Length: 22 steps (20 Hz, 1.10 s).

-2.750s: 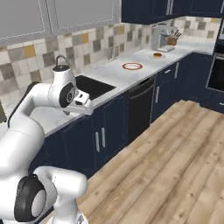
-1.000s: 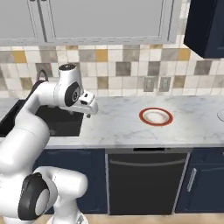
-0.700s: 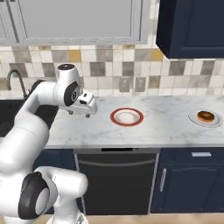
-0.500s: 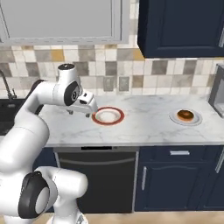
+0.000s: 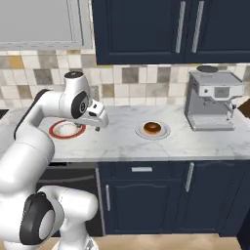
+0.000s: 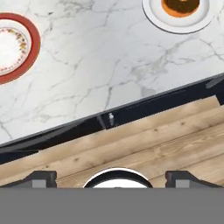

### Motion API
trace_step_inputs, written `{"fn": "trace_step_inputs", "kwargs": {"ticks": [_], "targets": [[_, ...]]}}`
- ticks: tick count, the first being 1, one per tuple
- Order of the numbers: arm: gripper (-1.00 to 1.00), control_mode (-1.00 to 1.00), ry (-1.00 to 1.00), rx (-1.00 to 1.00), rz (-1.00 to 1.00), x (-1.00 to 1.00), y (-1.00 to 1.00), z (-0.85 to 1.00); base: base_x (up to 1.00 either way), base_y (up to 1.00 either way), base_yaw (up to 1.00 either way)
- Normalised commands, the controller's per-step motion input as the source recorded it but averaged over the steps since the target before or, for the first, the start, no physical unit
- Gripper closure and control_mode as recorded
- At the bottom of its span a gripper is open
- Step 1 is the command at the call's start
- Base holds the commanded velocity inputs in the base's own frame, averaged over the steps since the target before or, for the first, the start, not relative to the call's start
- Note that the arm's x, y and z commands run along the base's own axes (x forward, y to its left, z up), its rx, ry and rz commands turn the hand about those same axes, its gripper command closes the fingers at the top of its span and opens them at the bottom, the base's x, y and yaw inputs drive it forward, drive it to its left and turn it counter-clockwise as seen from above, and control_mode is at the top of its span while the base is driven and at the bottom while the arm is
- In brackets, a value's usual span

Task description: Move the dessert items from the plate to the tray.

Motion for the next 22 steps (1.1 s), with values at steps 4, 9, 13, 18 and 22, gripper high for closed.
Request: {"fn": "trace_step_inputs", "kwargs": {"ticks": [4, 9, 13, 18, 22], "targets": [[-1.0, 1.0, 0.0, 0.0, 0.0, 0.0, 0.0, 0.0, 0.08, -1.0, 0.07], [-1.0, 1.0, 0.0, 0.0, 0.0, 0.0, 0.0, 0.0, 0.48, -0.87, 0.26], [-1.0, 1.0, 0.0, 0.0, 0.0, 0.0, 0.0, 0.0, 0.27, -0.11, 0.1], [-1.0, 1.0, 0.0, 0.0, 0.0, 0.0, 0.0, 0.0, 0.47, -0.06, 0.11], [-1.0, 1.0, 0.0, 0.0, 0.0, 0.0, 0.0, 0.0, 0.22, 0.0, 0.04]]}}
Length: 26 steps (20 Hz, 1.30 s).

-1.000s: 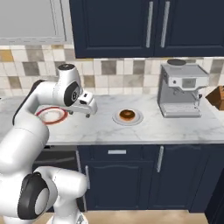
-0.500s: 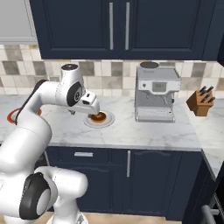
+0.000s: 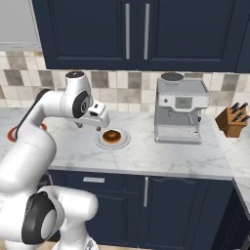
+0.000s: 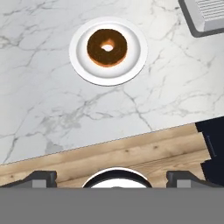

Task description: Move the dessert items from the plate to the tray.

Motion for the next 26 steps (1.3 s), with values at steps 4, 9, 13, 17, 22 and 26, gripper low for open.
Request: {"fn": "trace_step_inputs", "kwargs": {"ticks": [4, 9, 13, 17, 22, 26], "targets": [[-1.0, -1.0, 0.0, 0.0, 0.0, 0.0, 0.0, 0.0, 0.07, 0.0, 0.0], [-1.0, -1.0, -0.04, 0.0, 0.0, 0.33, 0.0, -0.15, 0.0, 0.0, 0.0], [-1.0, -1.0, 0.01, 0.0, 0.0, 0.93, 0.0, -0.27, 0.0, 0.0, 0.0], [-1.0, -1.0, 0.01, 0.0, 0.0, 0.78, 0.01, -0.15, 0.0, 0.0, 0.0], [-1.0, -1.0, 0.0, 0.0, 0.0, 0.6, 0.08, -0.19, 0.0, 0.0, 0.0], [-1.0, -1.0, 0.01, 0.0, 0.0, 0.55, 0.0, -0.3, 0.0, 0.0, 0.0]]}}
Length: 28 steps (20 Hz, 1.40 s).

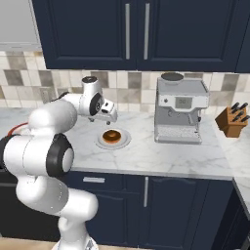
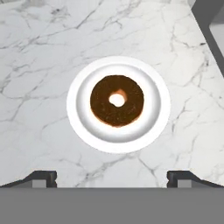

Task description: Move the dessert items from the plate to the tray.

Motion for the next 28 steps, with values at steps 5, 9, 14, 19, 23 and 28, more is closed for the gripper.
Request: {"fn": "trace_step_inputs", "kwargs": {"ticks": [5, 9, 14, 19, 23, 28], "targets": [[-1.0, -1.0, 0.0, -0.01, 0.0, 0.35, 0.05, -0.49, 0.0, 0.0, 0.0], [-1.0, -1.0, 0.0, -0.02, 0.0, 0.32, 0.12, -0.36, 0.0, 0.0, 0.0], [-1.0, -1.0, 0.0, -0.01, 0.0, 0.43, 0.04, -0.3, 0.0, 0.0, 0.0], [-1.0, -1.0, 0.03, 0.0, 0.0, 0.33, 0.1, -0.26, 0.0, 0.0, 0.0], [-1.0, -1.0, 0.05, 0.0, 0.0, 0.1, 0.02, -0.31, 0.0, 0.0, 0.0], [-1.0, -1.0, 0.03, 0.0, 0.0, 0.09, 0.0, -0.34, 0.0, 0.0, 0.0]]}}
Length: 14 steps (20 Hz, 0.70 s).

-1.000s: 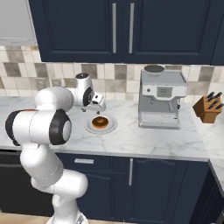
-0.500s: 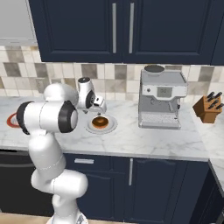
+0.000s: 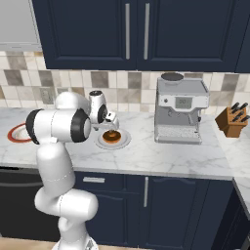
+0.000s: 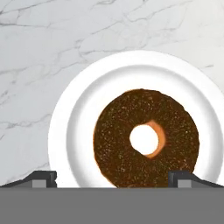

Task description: Move the dessert items from the plate to the tray.

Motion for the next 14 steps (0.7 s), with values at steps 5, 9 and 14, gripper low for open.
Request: {"fn": "trace_step_inputs", "kwargs": {"ticks": [5, 9, 14], "targets": [[-1.0, -1.0, 0.04, 0.0, 0.0, 0.02, 0.0, -0.35, 0.0, 0.0, 0.0], [-1.0, -1.0, 0.07, 0.0, 0.0, 0.08, 0.0, -0.43, 0.0, 0.0, 0.0], [-1.0, -1.0, 0.02, 0.0, 0.0, 0.18, 0.0, -0.28, 0.0, 0.0, 0.0]]}}
